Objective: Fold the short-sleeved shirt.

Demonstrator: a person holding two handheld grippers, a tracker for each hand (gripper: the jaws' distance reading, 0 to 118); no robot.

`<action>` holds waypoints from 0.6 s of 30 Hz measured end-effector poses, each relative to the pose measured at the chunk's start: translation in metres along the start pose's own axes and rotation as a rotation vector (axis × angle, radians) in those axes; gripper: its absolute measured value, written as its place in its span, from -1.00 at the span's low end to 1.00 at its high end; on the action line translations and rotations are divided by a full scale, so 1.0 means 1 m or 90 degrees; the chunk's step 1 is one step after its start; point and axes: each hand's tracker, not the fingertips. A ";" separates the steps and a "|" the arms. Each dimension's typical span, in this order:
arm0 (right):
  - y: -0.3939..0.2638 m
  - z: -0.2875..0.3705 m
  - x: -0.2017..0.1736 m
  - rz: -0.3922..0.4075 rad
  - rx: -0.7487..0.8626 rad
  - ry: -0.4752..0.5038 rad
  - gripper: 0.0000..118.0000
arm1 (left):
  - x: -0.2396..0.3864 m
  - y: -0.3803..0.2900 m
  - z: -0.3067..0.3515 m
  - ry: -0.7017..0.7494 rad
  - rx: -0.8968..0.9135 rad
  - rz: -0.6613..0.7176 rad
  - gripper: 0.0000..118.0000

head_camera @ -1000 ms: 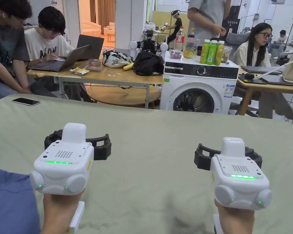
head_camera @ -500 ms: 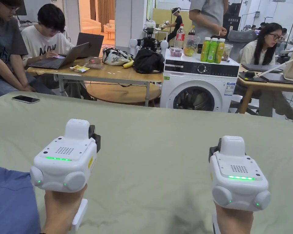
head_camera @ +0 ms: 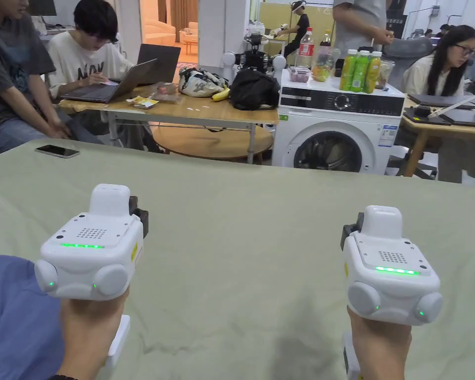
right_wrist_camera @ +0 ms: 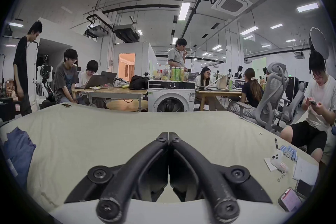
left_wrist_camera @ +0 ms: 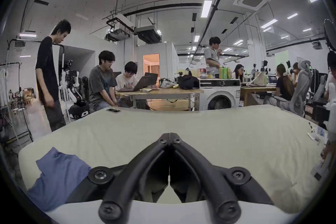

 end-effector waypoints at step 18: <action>-0.013 0.018 -0.182 0.046 -0.043 0.228 -1.00 | -0.203 -0.017 0.055 0.104 -0.361 0.086 -1.00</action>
